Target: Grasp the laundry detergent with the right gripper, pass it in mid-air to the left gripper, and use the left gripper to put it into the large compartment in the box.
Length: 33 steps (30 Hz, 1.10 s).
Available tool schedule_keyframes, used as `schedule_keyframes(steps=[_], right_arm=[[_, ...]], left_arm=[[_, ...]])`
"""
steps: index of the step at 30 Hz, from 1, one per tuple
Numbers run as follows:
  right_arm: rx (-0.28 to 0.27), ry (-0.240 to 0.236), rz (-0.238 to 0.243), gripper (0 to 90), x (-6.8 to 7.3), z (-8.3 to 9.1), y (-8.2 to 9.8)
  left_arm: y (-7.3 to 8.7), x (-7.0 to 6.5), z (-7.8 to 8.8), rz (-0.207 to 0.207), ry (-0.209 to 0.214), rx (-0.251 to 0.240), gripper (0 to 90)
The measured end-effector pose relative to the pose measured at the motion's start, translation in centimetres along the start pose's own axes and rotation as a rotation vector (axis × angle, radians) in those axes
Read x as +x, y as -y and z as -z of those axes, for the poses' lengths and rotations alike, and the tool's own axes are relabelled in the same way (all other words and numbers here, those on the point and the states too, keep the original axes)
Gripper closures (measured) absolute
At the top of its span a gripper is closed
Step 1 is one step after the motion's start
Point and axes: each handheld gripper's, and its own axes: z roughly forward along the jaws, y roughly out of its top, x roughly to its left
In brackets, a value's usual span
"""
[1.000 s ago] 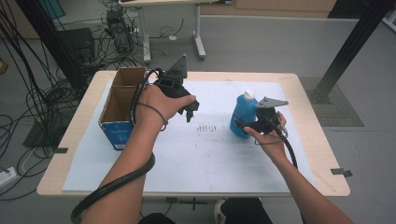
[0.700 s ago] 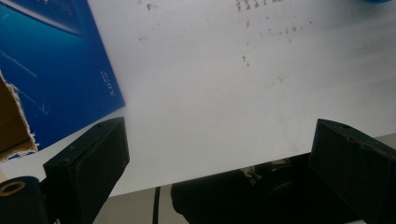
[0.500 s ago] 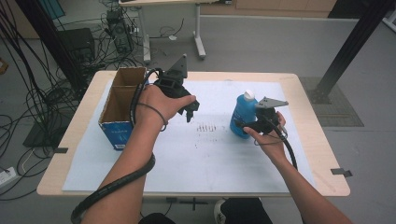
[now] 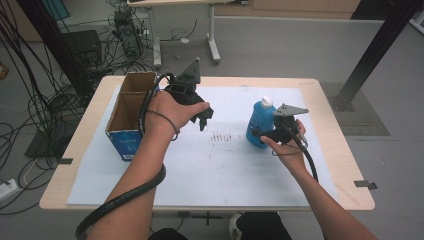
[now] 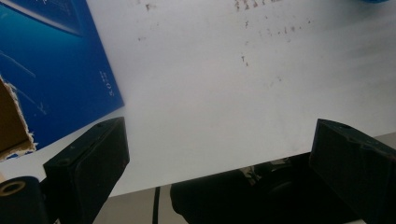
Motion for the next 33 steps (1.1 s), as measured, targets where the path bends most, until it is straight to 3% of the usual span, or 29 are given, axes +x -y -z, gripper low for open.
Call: schedule_keyframes(steps=[33], right_arm=[[-0.007, 0.005, 0.005, 1.5, 0.08, -0.09, -0.08]], left_arm=[[-0.03, -0.15, 0.38, -0.004, -0.018, -0.002, 5.1]])
